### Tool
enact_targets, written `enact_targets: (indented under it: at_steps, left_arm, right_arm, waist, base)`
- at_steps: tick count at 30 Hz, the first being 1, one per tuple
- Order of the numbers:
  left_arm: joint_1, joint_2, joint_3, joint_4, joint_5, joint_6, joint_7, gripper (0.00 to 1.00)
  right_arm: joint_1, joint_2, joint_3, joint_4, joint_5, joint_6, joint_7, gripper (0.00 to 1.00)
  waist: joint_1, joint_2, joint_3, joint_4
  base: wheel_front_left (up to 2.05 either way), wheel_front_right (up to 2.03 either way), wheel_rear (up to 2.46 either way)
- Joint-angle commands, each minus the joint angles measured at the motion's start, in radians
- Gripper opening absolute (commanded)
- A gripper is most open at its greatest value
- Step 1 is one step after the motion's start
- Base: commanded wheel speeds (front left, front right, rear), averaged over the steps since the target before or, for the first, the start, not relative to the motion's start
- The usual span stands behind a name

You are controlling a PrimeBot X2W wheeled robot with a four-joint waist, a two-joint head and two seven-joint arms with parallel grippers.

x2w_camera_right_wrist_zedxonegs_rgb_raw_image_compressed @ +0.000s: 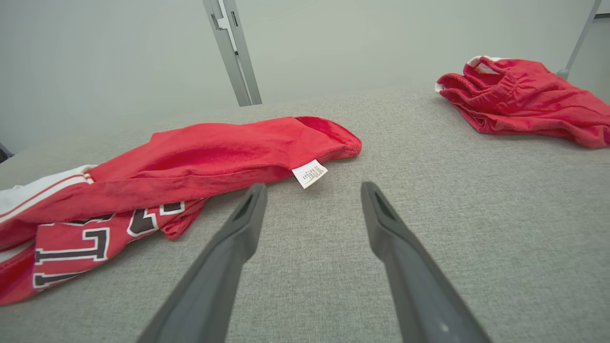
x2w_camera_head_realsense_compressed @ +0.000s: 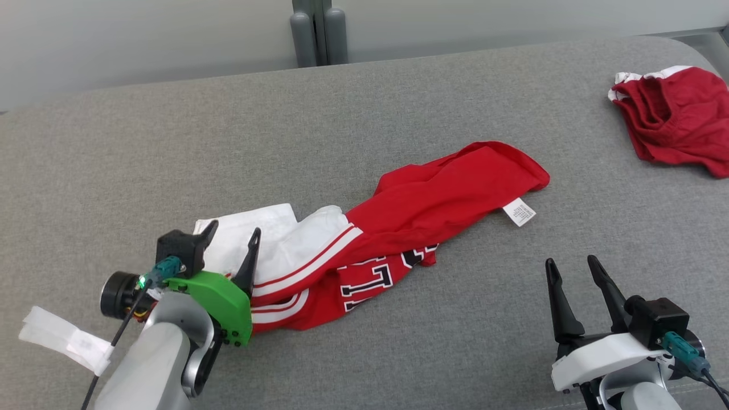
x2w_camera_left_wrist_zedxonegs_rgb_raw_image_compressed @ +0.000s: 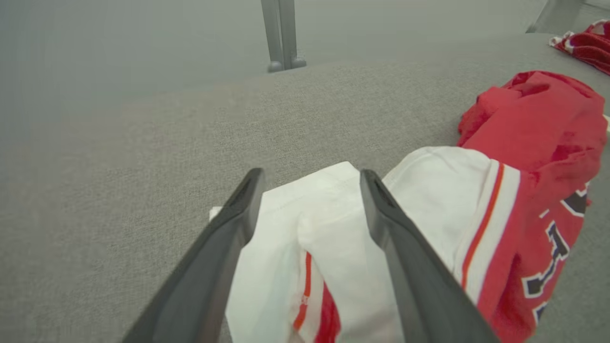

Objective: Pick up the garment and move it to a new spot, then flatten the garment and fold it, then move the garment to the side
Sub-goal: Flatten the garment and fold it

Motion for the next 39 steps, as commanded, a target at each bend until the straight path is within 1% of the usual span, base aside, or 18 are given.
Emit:
enact_targets:
  at_steps: [1,5,7,9,14,16,17,18,19,23,25,26,30,32,35,39]
  left_arm:
    - [0.023,0.012,-0.006,-0.005,-0.01,0.003,0.032,1.0]
    - [0.069,0.028,-0.024,-0.037,-0.033,0.005,0.136,1.0]
    - [0.09,0.026,-0.03,-0.064,-0.05,-0.001,0.183,1.0]
    - [0.105,0.032,-0.036,-0.084,-0.06,0.003,0.221,1.0]
    - [0.133,0.023,-0.045,-0.111,-0.084,0.01,0.26,1.0]
    - [0.138,0.02,-0.052,-0.116,-0.084,0.004,0.258,0.78]
    - [0.14,0.015,-0.05,-0.121,-0.089,0.002,0.247,0.37]
    - [0.14,0.014,-0.05,-0.123,-0.088,0.002,0.24,0.06]
    - [0.139,0.015,-0.053,-0.123,-0.081,0.003,0.231,0.0]
    - [0.117,0.012,-0.049,-0.116,-0.066,0.004,0.179,0.0]
    - [0.072,0.027,-0.04,-0.099,-0.037,0.01,0.128,0.0]
    - [0.053,0.025,-0.034,-0.092,-0.028,0.016,0.103,0.0]
    - [-0.013,0.003,-0.024,-0.062,-0.008,0.022,0.016,0.0]
    - [-0.039,-0.009,-0.02,-0.059,-0.01,0.014,-0.02,0.0]
    - [-0.04,-0.025,-0.026,-0.062,-0.017,0.006,-0.038,0.0]
    - [-0.007,-0.02,-0.037,-0.059,-0.019,0.005,-0.049,0.0]
  right_arm:
    - [0.005,0.002,-0.003,0.003,-0.001,-0.002,-0.003,1.0]
    - [0.013,0.003,-0.006,0.003,-0.006,-0.002,-0.003,1.0]
    - [0.014,0.003,-0.008,0.003,-0.008,-0.002,-0.003,1.0]
    - [0.014,0.003,-0.006,0.003,-0.008,-0.002,-0.003,1.0]
    - [0.007,0.004,0.006,0.006,-0.006,-0.002,-0.003,1.0]
    - [0.005,0.003,0.008,0.006,-0.003,-0.002,-0.003,1.0]
    - [0.005,0.001,0.007,0.007,-0.001,-0.002,-0.003,1.0]
    - [0.006,0.001,0.007,0.006,0.0,-0.002,-0.003,1.0]
    - [0.008,0.001,0.006,0.005,-0.001,-0.002,-0.003,1.0]
    - [0.014,0.0,0.003,0.006,0.0,-0.002,-0.003,1.0]
    - [0.013,0.001,0.002,0.005,-0.002,-0.002,-0.003,1.0]
    - [0.012,0.001,0.003,0.006,-0.003,-0.002,-0.003,1.0]
    - [0.011,0.0,0.009,0.012,-0.002,-0.002,-0.003,1.0]
    - [0.017,0.0,0.009,0.014,-0.001,-0.002,-0.003,1.0]
    - [0.026,0.0,0.005,0.017,-0.002,-0.002,-0.003,1.0]
    - [0.036,0.005,-0.001,0.014,-0.007,-0.002,-0.003,1.0]
  waist:
    - [0.0,0.0,-0.008,0.0]
    - [0.0,0.0,-0.02,0.006]
    - [0.0,0.0,-0.023,0.009]
    - [0.0,0.0,-0.024,0.011]
    - [0.0,0.0,-0.025,0.004]
    - [0.0,0.0,-0.026,0.0]
    - [0.0,0.0,-0.026,-0.002]
    - [0.0,0.0,-0.027,-0.004]
    - [0.0,0.0,-0.028,-0.006]
    - [0.0,0.0,-0.032,-0.008]
    - [0.0,0.0,-0.034,-0.007]
    - [0.0,0.0,-0.035,-0.006]
    - [0.0,0.0,-0.047,-0.008]
    - [0.0,0.0,-0.055,-0.009]
    - [0.0,0.0,-0.062,-0.006]
    - [0.0,0.0,-0.069,0.004]
  base:
    - [0.0,0.0,0.0]
    - [0.0,0.0,0.0]
    - [0.0,0.0,0.0]
    - [0.0,0.0,0.0]
    - [0.0,0.0,0.0]
    - [0.0,0.0,0.0]
    - [0.0,0.0,0.0]
    - [0.0,0.0,0.0]
    - [0.0,0.0,0.0]
    - [0.0,0.0,0.0]
    - [0.0,0.0,0.0]
    - [0.0,0.0,0.0]
    - [0.0,0.0,0.0]
    - [0.0,0.0,0.0]
    - [0.0,0.0,0.0]
    - [0.0,0.0,0.0]
